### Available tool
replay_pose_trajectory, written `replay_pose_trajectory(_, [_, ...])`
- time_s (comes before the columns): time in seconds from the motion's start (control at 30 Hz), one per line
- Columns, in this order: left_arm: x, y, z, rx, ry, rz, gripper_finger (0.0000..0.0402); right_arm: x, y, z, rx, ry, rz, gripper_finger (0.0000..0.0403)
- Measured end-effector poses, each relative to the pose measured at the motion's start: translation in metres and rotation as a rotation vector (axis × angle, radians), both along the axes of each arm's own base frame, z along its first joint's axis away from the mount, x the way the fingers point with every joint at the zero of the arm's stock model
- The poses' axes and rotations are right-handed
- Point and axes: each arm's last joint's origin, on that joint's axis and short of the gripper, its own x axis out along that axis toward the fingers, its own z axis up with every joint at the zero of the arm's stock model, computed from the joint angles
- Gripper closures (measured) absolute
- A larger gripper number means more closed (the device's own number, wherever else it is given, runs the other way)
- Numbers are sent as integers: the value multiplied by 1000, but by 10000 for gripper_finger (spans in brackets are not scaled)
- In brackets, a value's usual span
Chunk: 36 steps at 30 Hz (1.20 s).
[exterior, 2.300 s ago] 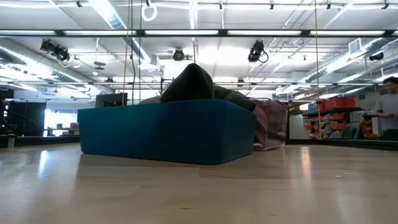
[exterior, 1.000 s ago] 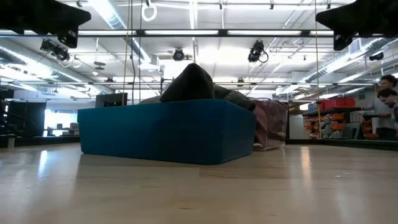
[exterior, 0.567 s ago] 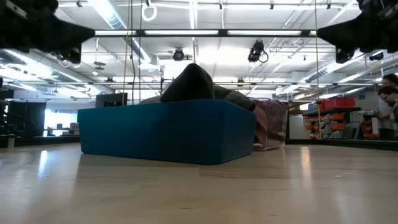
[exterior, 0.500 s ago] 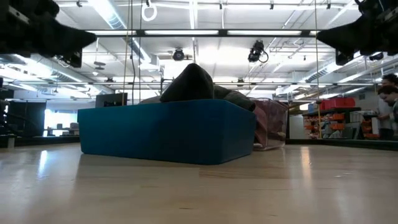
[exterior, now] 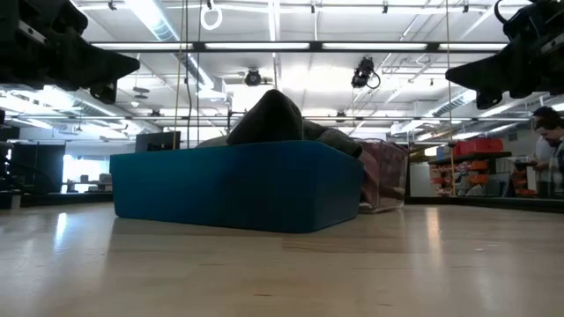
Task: Pick & Place hat
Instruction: Return to Home Position
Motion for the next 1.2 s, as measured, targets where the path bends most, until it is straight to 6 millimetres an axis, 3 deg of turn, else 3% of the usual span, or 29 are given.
replay_pose_trajectory(1.2, [0, 0, -1, -45, 4, 16, 399, 0, 0, 0, 5, 1, 0, 394])
